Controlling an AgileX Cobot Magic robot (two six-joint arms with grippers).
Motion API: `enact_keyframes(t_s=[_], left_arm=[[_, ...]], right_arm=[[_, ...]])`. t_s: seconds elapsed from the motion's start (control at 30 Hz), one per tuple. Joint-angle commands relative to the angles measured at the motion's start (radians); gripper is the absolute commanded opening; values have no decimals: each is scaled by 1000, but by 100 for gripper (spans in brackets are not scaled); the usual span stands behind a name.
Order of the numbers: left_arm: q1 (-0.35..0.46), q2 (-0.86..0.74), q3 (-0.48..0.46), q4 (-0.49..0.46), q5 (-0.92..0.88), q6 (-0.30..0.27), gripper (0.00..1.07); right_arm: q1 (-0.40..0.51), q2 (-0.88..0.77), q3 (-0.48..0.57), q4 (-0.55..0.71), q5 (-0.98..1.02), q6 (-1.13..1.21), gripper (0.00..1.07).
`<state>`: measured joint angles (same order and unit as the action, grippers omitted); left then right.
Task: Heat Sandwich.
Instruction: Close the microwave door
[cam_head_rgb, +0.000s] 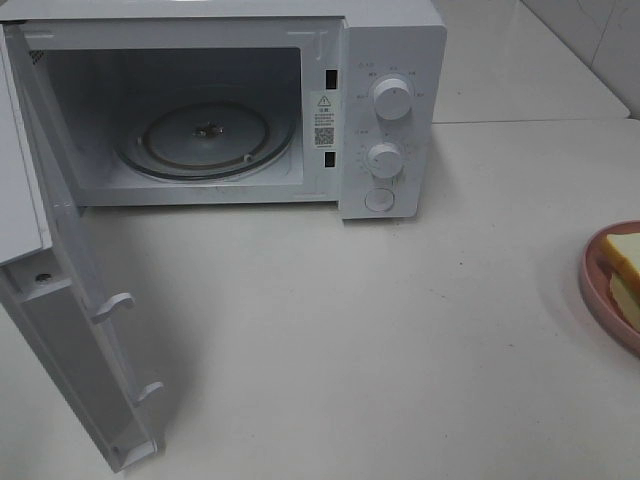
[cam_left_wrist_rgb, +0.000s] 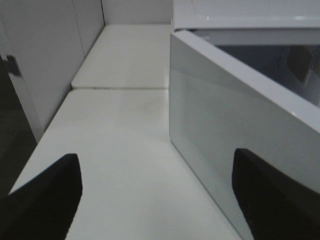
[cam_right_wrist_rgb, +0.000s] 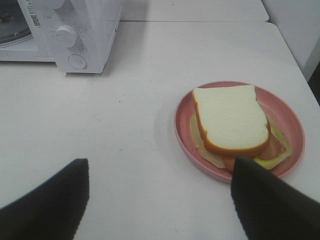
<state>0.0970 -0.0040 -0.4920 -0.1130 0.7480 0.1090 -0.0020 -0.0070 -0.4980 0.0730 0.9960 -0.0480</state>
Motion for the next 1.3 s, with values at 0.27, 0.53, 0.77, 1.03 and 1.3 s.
enact_keyframes(t_s=[0.27,0.53,0.77,1.03,1.3], left_arm=[[2,-6,220,15,-449,37,74],[2,-6,320,25,-611,37,55],[2,-6,325,25,-611,37,30],[2,157,325,25,-647,36,5],[2,405,325,7,-784,26,4]], right_arm=[[-6,-24,-1,-11,1,-2,76],[-6,-24,-1,-11,1,-2,76],[-6,-24,-1,-11,1,-3,76],[-6,-24,-1,-11,1,-3,76],[-6,-24,-1,-11,1,-3,76]])
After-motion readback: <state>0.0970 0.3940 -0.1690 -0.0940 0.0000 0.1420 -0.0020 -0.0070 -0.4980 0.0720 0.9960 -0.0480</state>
